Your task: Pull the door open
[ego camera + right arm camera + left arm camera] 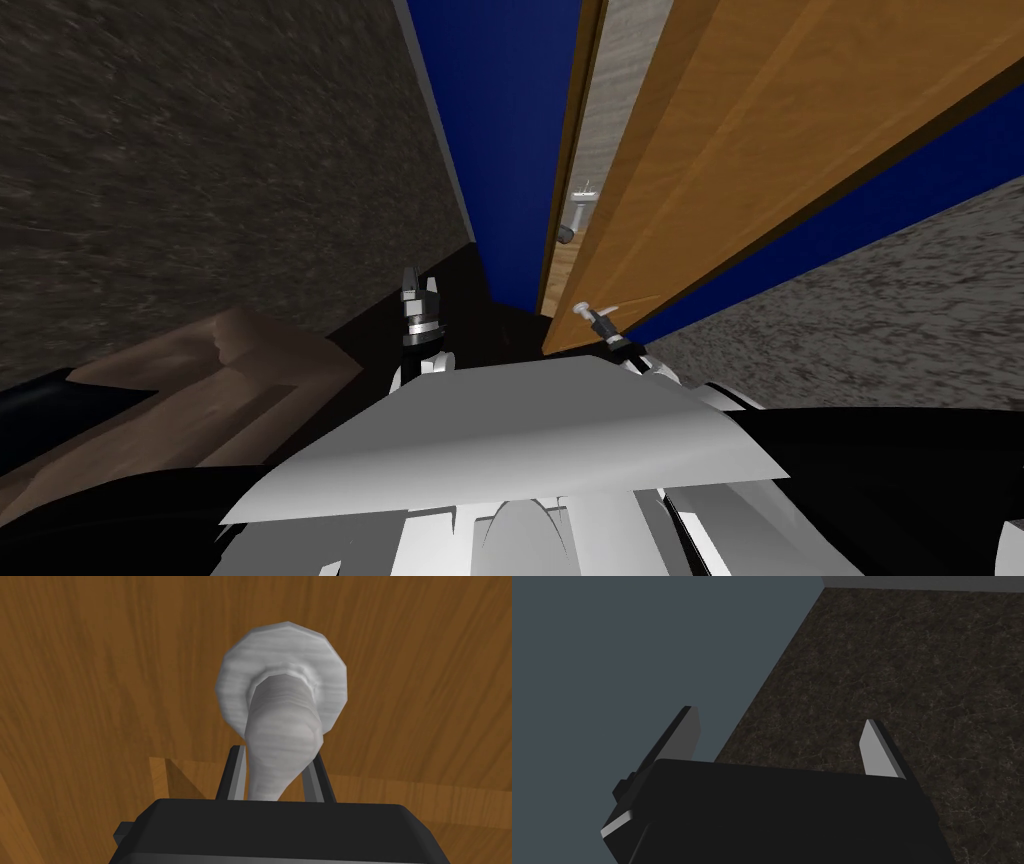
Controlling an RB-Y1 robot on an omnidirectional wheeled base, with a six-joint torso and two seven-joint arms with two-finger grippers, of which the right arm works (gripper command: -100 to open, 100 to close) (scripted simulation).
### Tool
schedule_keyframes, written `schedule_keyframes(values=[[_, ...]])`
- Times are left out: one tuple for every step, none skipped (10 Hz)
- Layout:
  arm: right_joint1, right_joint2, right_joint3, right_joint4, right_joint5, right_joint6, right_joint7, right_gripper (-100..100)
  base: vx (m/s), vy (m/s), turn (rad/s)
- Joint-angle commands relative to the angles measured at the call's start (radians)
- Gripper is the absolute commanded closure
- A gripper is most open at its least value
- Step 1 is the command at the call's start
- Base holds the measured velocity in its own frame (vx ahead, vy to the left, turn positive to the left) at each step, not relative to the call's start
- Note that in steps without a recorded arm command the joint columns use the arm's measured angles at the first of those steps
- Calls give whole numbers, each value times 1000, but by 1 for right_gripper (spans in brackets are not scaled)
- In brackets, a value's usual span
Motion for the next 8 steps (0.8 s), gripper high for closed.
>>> schedule_keyframes(values=[[0, 0, 0, 0, 0, 0, 0, 100, -101, -38, 35], [14, -7, 9, 13, -4, -30, -5, 100, -129, -62, 168], [17, -9, 11, 17, -5, -39, -6, 100, -197, -108, 187], [23, -15, 16, 27, -9, -59, -9, 100, -164, -111, 155], [31, -22, 21, 37, -12, -81, -11, 100, -174, -82, 197], [34, -25, 23, 43, -14, -93, -13, 100, -154, -91, 123], [38, -28, 26, 48, -16, -104, -14, 100, -131, -88, 107], [45, -34, 31, 58, -20, -126, -17, 100, -135, -84, 149]])
